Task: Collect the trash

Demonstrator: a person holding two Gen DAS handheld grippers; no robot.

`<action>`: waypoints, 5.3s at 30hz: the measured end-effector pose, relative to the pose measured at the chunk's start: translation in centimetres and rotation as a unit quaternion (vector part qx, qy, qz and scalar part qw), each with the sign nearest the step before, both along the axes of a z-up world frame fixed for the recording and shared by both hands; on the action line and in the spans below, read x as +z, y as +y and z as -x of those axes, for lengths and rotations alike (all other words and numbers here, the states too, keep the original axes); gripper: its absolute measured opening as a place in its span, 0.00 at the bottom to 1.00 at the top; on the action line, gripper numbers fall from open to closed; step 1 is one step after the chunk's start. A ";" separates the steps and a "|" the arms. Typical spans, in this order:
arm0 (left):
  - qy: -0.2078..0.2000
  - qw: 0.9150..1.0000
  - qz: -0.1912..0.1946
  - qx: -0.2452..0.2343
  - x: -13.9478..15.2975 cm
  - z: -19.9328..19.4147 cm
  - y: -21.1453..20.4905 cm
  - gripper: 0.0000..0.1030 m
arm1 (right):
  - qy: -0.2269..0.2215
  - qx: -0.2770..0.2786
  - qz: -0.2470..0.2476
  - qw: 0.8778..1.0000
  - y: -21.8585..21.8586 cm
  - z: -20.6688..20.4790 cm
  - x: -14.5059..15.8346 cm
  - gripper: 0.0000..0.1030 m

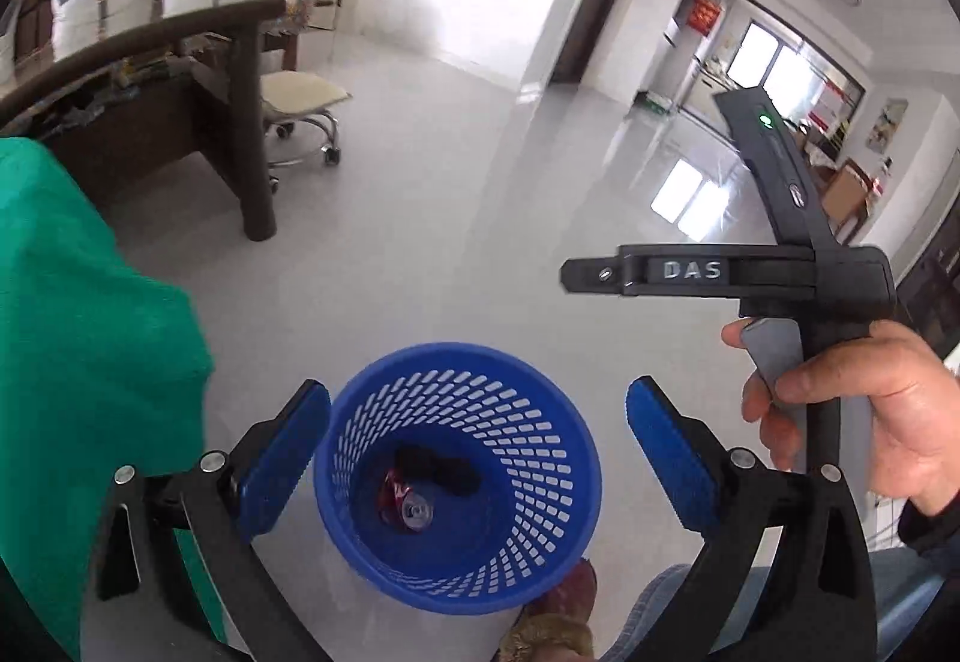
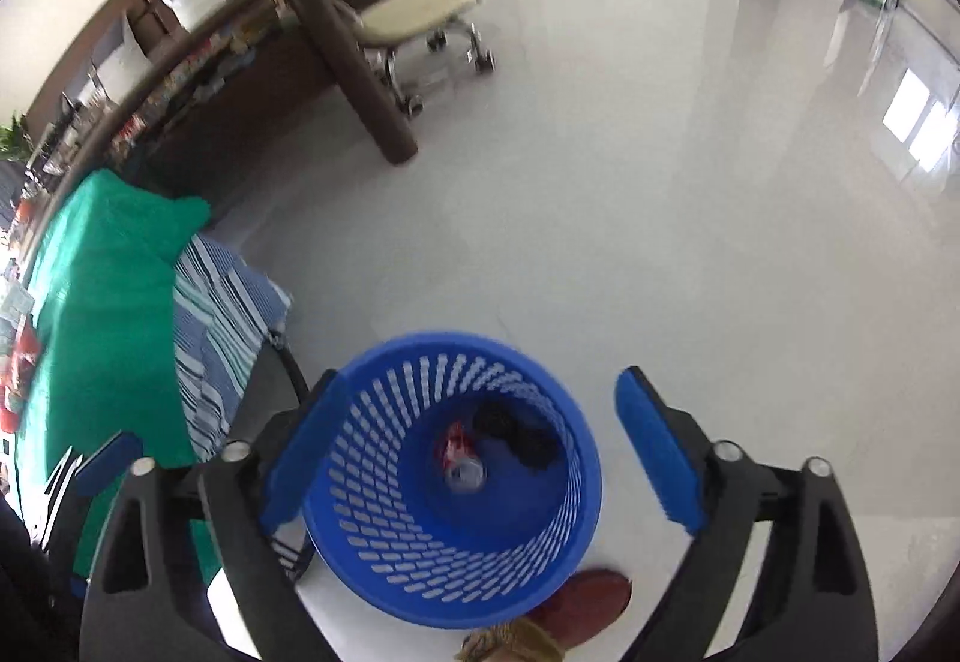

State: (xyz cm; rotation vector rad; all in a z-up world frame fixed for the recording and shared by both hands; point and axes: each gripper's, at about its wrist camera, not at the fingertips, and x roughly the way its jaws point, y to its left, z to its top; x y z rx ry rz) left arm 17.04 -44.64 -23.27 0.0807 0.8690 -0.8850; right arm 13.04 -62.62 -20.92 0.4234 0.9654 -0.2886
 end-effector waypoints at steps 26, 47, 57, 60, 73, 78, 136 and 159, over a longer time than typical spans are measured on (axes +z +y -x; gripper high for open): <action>-0.013 0.953 -0.082 0.292 8.1 2.3 41.5 0.95 | -0.093 0.301 0.081 0.946 41.1 -1.2 7.0 0.96; 0.045 0.856 -0.152 0.492 6.2 -12.8 48.7 0.95 | -0.060 0.368 0.110 0.921 48.4 -3.8 3.5 0.95; 0.068 0.882 -0.128 0.448 5.2 -10.4 51.7 0.96 | -0.058 0.367 0.108 0.922 48.2 -3.8 3.5 0.95; 0.072 0.886 -0.114 0.444 4.5 -10.7 51.6 0.96 | -0.057 0.365 0.101 0.924 48.0 -3.8 3.4 0.95; 0.036 0.909 -0.116 0.398 4.5 -9.3 50.5 0.70 | -0.059 0.360 0.096 0.926 47.9 -3.9 3.4 0.95; 0.032 0.924 -0.112 0.365 4.8 -7.6 50.5 0.70 | -0.068 0.352 0.076 0.930 47.2 -4.0 3.6 0.96; 0.010 0.927 -0.154 0.341 3.1 -6.7 49.5 0.95 | -0.055 0.328 0.088 0.939 47.3 -7.9 4.2 0.66; 0.009 0.925 -0.161 0.343 3.1 -6.7 49.3 0.96 | -0.053 0.324 0.088 0.940 47.4 -8.1 4.2 0.68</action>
